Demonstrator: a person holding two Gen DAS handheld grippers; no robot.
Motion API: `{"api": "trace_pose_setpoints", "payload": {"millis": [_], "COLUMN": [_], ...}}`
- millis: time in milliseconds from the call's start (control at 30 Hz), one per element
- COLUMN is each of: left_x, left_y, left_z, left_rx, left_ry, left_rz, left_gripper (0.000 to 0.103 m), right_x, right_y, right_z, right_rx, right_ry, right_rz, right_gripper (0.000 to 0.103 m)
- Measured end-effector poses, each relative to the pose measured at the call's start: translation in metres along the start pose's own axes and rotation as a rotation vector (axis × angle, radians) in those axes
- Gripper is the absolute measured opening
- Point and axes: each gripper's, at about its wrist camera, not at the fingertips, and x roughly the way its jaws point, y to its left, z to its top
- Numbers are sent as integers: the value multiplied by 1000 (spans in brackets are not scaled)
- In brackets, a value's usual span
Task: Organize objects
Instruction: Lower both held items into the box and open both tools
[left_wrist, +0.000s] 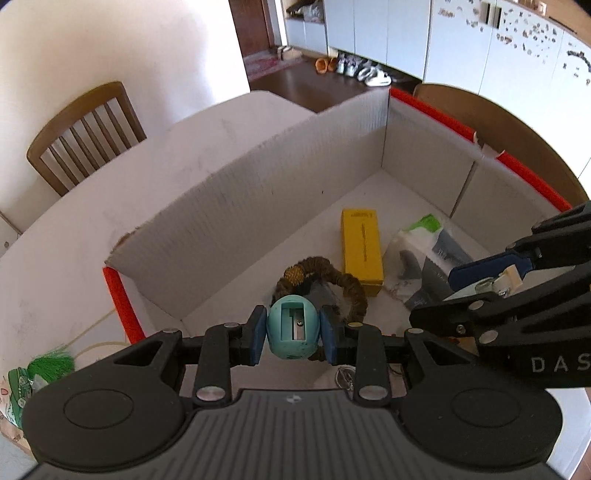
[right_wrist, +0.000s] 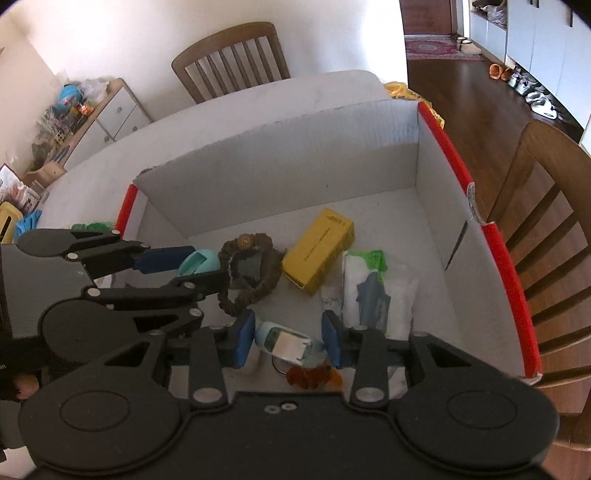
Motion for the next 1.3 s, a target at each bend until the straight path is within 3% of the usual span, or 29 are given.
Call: {"api": "trace_pose_setpoints", "payload": {"millis": [633, 800, 900, 1067, 1300], "left_x": [26, 27, 27, 21, 10], "left_y": [-5, -5, -6, -10, -15], "left_z": [-8, -7, -6, -5, -6], "left_rx": [-7, -8, -4, 10, 1], "left_ry": [123, 134, 132, 99, 73], "left_rz": [11, 6, 2, -20, -38], "left_gripper": [30, 31, 37, 60, 66], "right_x": [22, 23, 21, 12, -4], "right_y": [-8, -9, -8, -8, -8], "right_z": [22, 23, 22, 21, 23], "right_rx": [21, 22, 17, 15, 16], "right_ry": [-6, -4, -8, -28, -64], "right_rz": [-53, -68, -66, -65, -58], "right_gripper": [39, 48, 55, 59, 68]}}
